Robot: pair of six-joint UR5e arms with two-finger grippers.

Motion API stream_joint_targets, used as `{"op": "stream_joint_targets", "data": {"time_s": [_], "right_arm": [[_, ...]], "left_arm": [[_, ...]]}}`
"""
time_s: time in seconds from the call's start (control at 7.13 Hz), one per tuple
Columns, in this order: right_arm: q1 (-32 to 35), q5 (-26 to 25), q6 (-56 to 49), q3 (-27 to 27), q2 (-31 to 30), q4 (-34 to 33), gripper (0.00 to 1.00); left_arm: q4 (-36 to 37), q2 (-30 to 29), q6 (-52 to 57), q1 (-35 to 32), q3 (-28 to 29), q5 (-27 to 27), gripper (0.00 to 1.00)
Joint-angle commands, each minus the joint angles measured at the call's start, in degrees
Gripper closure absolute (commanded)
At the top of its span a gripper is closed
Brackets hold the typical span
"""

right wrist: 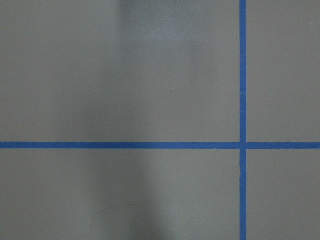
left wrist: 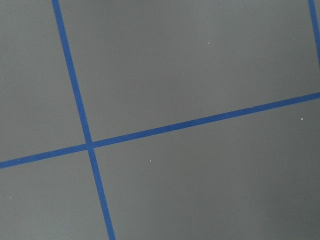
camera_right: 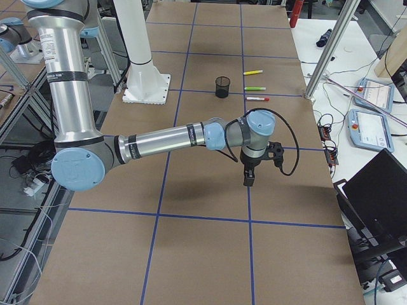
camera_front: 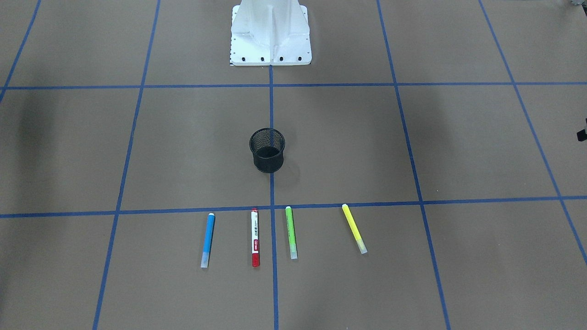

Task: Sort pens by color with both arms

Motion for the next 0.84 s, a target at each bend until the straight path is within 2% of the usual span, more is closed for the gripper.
{"op": "stream_joint_targets", "data": {"time_s": [0.0,0.14,0.7], "right_arm": [[0.0,-1.3,-0.1,2.5,-1.0,0.6,0.0],[-0.1,-2.8,0.1,3.1,-1.1,0.8,0.0],[-0.2,-2.6,0.0,2.9,-2.4,0.8,0.0]], "left_arm": [[-0.8,1.0,-0.1,-0.6,-0.7,-0.1,0.0],[-0.6,1.5,0.1,-0.7,-0.6,-0.1,0.0],[-0.8,2.1,0.1,-0.6,-1.1,-0.6,0.0]]}}
